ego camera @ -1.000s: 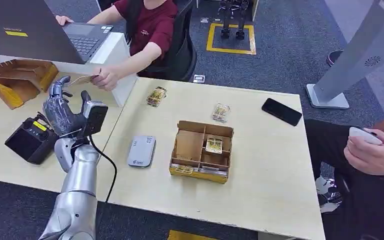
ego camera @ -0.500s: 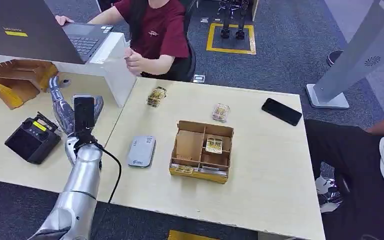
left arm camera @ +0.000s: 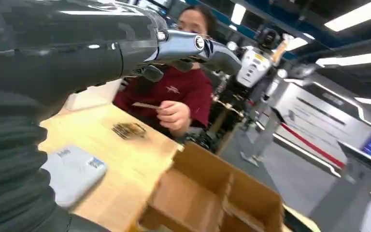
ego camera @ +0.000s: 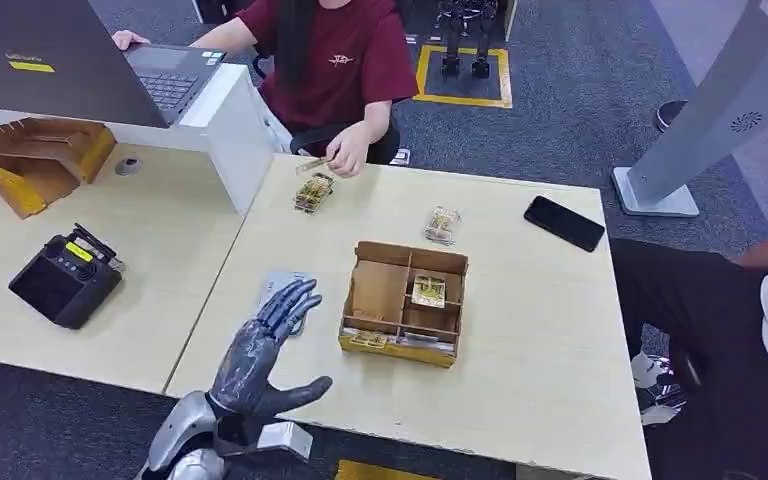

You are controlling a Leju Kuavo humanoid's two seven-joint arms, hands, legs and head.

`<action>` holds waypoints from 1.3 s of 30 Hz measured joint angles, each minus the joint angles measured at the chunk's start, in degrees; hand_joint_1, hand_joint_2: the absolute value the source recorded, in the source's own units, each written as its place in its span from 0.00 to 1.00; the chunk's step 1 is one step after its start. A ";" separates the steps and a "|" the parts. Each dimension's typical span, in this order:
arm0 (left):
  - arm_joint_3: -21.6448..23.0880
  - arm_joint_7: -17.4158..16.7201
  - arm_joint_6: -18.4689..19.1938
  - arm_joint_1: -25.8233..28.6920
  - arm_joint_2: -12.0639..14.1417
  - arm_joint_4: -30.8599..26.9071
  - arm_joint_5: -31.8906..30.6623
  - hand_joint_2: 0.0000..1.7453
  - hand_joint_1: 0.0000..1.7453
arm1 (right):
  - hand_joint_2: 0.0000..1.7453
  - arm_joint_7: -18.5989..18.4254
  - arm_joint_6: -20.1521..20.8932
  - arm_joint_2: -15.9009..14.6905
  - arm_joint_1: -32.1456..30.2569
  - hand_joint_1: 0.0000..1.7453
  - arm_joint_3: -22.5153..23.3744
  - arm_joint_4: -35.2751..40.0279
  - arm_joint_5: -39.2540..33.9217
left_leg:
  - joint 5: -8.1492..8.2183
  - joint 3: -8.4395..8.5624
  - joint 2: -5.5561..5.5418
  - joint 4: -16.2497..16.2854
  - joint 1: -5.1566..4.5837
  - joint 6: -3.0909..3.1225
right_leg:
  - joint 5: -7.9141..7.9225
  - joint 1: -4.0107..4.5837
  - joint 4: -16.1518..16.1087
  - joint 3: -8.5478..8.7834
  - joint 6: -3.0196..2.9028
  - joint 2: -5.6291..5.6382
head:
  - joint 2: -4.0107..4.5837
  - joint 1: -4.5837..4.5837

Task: Pass the card to the sensor for recognition and then transmit it.

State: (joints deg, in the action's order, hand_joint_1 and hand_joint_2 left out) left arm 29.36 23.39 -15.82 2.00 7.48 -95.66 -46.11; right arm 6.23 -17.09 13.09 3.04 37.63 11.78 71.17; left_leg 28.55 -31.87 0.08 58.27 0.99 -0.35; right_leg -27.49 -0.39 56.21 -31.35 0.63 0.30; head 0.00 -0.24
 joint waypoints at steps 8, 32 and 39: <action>6.64 -6.66 -12.60 4.46 1.42 -1.78 -20.09 1.00 0.00 | 0.00 -0.15 0.02 -0.02 -0.04 0.00 1.40 0.26 0.26 | -0.05 0.04 -0.01 0.00 0.01 -0.01 | 0.01 0.01 0.01 0.04 0.00 -0.01 | 0.00 0.02; 5.35 -22.16 -23.32 -0.19 -5.93 18.59 -36.09 1.00 0.00 | 0.00 0.20 0.07 -0.09 0.02 0.00 1.84 0.37 3.26 | -0.05 0.05 -0.03 0.01 0.00 -0.01 | 0.02 0.00 0.01 0.06 -0.01 -0.02 | 0.00 0.02; 2.70 -19.32 -23.37 -1.32 -9.73 20.71 -35.48 1.00 0.00 | 0.00 0.30 0.09 -0.09 0.03 0.00 1.84 0.37 3.87 | -0.06 0.05 -0.04 0.01 0.00 -0.01 | 0.02 0.00 0.01 0.06 -0.01 -0.05 | 0.00 0.00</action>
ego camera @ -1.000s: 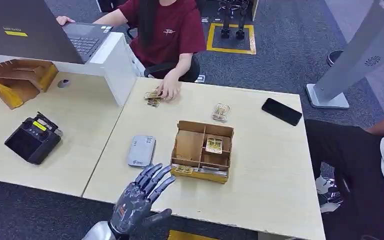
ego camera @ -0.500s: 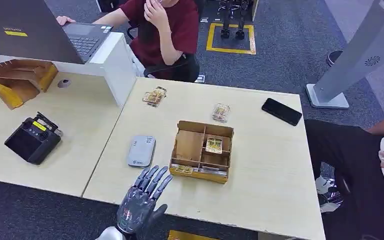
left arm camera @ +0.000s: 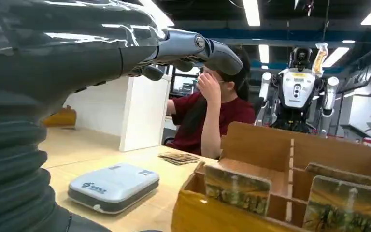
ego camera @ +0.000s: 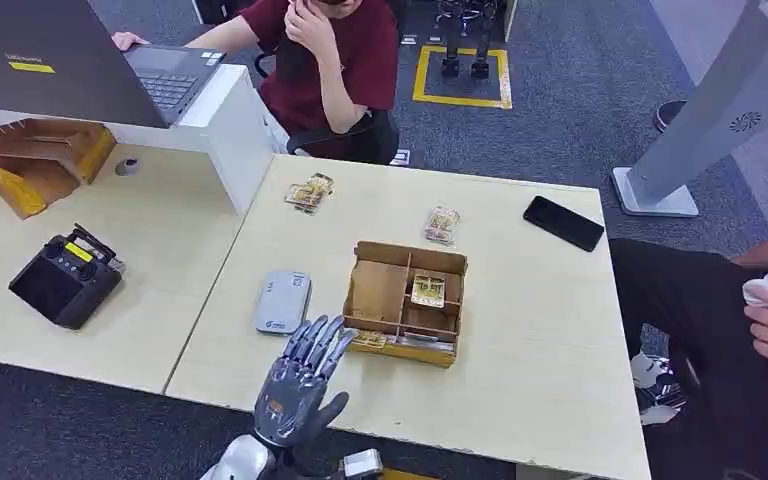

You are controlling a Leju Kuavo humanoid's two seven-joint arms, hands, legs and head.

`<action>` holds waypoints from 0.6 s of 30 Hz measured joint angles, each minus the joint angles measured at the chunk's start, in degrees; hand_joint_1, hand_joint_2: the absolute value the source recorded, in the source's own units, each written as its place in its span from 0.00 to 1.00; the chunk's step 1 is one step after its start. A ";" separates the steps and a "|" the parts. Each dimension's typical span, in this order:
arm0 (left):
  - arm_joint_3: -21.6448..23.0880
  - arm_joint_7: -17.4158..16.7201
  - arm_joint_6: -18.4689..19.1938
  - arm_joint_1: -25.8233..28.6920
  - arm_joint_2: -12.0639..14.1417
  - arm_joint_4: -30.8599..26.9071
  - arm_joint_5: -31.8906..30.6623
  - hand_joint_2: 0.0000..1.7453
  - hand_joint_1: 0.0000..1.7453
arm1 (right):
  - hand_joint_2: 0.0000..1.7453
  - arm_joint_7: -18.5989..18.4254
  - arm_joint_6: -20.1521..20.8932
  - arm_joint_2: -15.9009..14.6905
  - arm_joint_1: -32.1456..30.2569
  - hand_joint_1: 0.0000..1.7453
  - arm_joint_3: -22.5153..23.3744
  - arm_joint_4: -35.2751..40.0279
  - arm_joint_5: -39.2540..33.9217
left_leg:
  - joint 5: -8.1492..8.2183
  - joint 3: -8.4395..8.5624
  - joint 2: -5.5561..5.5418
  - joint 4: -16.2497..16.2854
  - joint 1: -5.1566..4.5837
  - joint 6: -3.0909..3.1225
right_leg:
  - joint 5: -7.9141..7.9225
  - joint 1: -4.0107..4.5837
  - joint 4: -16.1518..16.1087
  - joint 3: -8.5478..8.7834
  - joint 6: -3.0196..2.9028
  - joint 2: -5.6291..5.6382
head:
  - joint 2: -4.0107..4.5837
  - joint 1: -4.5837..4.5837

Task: Pass the card to the sensor for recognition and then transmit it.

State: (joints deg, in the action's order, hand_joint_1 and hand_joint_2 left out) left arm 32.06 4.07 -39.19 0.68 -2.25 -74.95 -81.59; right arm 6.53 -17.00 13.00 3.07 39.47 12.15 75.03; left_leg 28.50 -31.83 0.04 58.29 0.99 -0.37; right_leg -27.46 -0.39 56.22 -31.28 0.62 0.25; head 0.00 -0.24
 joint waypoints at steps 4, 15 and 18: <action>-2.19 2.75 0.00 -0.70 -2.40 0.55 2.36 1.00 0.00 | 0.00 -0.20 0.00 0.00 0.01 0.00 0.00 0.00 0.44 | 0.00 0.01 0.00 0.00 0.00 0.00 | 0.01 0.00 0.00 0.00 -0.01 0.00 | 0.00 0.00; -5.42 4.56 0.00 -3.70 -6.88 4.22 4.02 1.00 0.00 | 0.00 -0.39 0.72 0.00 0.47 0.00 -0.02 0.00 1.60 | 0.00 0.00 0.00 0.01 0.00 0.00 | 0.01 0.00 0.00 0.00 -0.01 0.00 | 0.00 0.00; -6.07 4.48 0.00 -4.36 -7.45 5.68 3.56 1.00 0.00 | 0.00 -0.59 0.81 0.00 0.60 0.00 -0.04 0.00 1.66 | 0.00 0.00 0.00 0.01 0.00 0.00 | 0.01 0.00 0.00 0.00 -0.01 -0.01 | 0.00 0.00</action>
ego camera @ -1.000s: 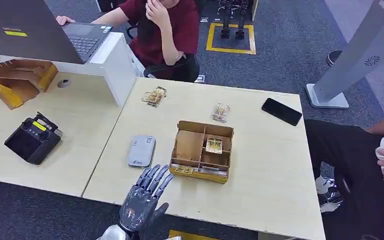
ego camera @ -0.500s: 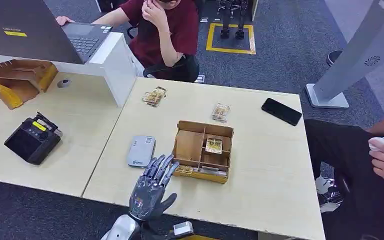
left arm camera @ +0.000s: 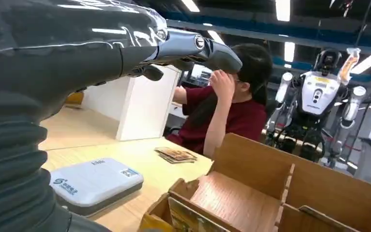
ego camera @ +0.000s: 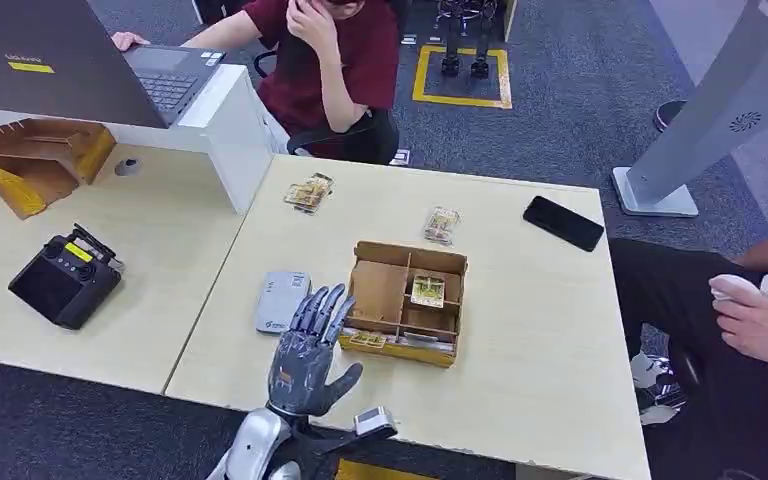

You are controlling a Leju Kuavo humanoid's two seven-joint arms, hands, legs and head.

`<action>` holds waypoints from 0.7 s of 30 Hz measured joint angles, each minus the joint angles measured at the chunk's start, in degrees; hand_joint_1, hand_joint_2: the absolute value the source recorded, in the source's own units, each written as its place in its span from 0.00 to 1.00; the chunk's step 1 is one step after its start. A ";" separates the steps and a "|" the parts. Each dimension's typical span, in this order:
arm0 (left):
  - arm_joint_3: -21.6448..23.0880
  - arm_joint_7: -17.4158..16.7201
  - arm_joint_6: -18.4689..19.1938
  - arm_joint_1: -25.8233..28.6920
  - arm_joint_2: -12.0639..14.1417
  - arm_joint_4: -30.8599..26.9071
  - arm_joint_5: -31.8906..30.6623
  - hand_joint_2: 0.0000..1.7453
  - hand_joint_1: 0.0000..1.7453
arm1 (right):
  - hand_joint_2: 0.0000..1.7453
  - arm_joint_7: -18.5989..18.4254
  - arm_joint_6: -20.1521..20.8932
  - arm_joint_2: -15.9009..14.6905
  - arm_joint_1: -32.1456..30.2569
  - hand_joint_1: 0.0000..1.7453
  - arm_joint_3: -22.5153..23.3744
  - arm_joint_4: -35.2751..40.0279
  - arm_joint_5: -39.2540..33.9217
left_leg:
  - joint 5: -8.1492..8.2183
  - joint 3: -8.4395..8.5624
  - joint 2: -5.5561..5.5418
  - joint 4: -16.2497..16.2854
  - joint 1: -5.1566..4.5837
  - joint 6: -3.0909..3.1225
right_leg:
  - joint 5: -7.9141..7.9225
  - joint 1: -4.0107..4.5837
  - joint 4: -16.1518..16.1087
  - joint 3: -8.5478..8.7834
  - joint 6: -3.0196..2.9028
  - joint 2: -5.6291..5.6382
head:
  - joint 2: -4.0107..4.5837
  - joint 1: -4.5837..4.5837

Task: Pass the card to the sensor for recognition and then transmit it.

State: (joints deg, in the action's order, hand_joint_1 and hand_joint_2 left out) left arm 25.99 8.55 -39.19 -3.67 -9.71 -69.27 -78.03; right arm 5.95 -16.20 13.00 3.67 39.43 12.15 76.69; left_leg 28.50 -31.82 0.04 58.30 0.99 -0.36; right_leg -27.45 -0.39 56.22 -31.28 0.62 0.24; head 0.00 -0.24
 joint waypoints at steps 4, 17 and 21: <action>-0.59 -0.11 0.00 -0.95 -0.61 2.50 -0.35 1.00 0.00 | 0.00 -0.33 0.07 0.00 0.17 0.00 -0.02 0.00 0.15 | 0.00 0.00 0.00 0.00 0.00 0.00 | 0.00 0.00 0.00 0.00 0.00 0.00 | 0.00 0.02; -1.11 -0.96 0.00 -1.51 -1.75 7.10 -0.81 1.00 0.00 | 0.00 -0.46 0.44 0.00 0.37 0.00 -0.09 0.00 0.57 | 0.00 -0.01 0.00 0.00 0.00 0.00 | 0.00 0.00 0.00 0.00 0.00 0.00 | 0.00 0.00; -1.66 1.01 0.00 -1.61 -2.56 7.89 -0.37 1.00 0.00 | 0.00 -0.46 0.68 0.00 0.45 0.00 -0.15 0.00 0.59 | 0.00 -0.01 0.00 0.00 -0.01 0.00 | 0.00 0.00 0.00 0.01 0.00 0.00 | 0.00 0.00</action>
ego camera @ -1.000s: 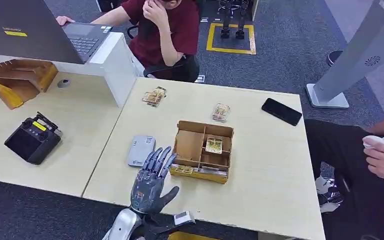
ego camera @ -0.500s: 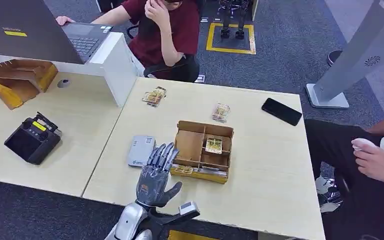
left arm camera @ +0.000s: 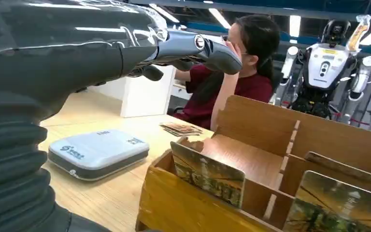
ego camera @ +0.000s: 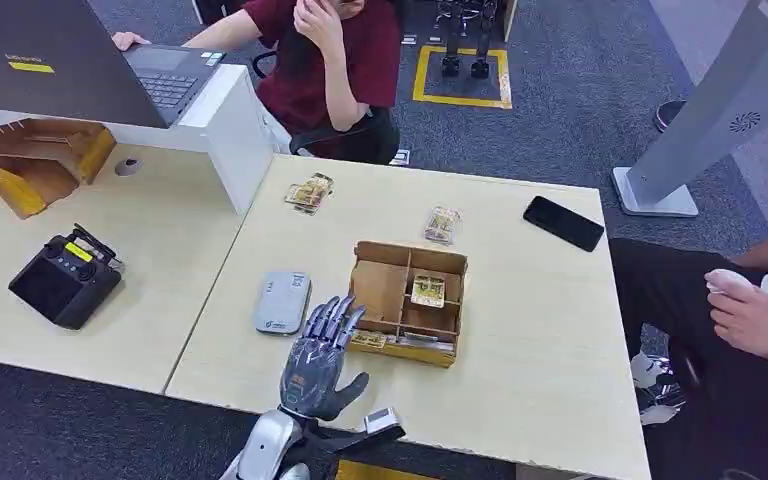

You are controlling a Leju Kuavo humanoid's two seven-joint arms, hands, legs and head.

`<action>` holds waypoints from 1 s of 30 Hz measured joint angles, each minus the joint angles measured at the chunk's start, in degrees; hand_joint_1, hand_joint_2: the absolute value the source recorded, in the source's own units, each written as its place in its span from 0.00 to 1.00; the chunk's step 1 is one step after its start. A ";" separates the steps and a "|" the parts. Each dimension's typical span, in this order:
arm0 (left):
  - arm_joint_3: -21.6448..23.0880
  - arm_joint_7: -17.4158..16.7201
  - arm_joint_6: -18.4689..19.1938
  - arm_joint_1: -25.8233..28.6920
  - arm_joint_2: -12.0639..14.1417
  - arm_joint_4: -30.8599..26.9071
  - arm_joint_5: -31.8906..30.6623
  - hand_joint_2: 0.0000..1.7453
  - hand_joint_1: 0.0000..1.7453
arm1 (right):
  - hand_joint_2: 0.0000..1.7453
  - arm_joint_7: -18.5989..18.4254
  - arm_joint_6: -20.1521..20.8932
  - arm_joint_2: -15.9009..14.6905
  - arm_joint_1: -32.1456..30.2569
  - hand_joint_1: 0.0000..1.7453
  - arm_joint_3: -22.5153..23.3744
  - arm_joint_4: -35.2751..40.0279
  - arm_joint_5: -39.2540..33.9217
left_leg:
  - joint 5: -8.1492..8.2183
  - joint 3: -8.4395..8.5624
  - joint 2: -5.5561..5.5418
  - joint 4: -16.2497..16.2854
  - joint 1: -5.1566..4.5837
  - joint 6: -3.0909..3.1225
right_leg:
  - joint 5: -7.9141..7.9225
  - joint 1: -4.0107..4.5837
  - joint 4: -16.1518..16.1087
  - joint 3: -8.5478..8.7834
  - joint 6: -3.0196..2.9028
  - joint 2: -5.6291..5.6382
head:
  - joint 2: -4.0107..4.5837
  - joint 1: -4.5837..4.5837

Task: Pass the card to the sensor for recognition and then transmit it.

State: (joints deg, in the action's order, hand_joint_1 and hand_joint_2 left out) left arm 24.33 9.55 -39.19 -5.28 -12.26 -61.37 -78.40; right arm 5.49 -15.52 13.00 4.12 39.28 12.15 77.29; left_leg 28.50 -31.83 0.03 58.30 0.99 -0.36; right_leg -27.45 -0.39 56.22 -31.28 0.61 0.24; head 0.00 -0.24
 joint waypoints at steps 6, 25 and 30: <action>-1.31 3.25 0.00 0.03 -1.35 0.04 1.88 1.00 0.00 | 0.00 -0.07 0.00 0.00 0.10 0.00 0.00 0.00 0.00 | 0.00 0.00 0.00 0.00 0.00 0.00 | 0.00 0.00 0.00 0.00 0.00 0.00 | 0.00 0.00; -8.24 2.90 0.00 -0.32 -3.65 1.07 -2.84 1.00 0.00 | 0.00 -0.37 0.33 0.00 0.53 0.00 -0.50 0.00 0.50 | -0.02 0.01 0.00 0.00 0.00 0.02 | 0.01 0.00 0.01 0.00 -0.01 0.00 | 0.00 0.00; -9.55 2.58 0.00 -0.53 -3.78 1.55 -3.17 1.00 0.00 | 0.00 -0.48 0.33 0.00 0.59 0.00 -0.55 0.00 0.57 | -0.02 0.01 0.00 0.00 0.00 0.02 | 0.01 0.00 0.01 0.00 -0.01 0.00 | 0.00 0.00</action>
State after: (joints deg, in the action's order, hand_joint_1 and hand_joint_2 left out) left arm 14.78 12.13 -39.19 -5.82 -16.04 -59.82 -81.57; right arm 5.00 -15.19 13.00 4.71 38.73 12.15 77.85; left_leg 28.48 -31.82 0.03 58.30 0.99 -0.34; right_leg -27.44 -0.39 56.23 -31.28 0.60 0.24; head 0.00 -0.24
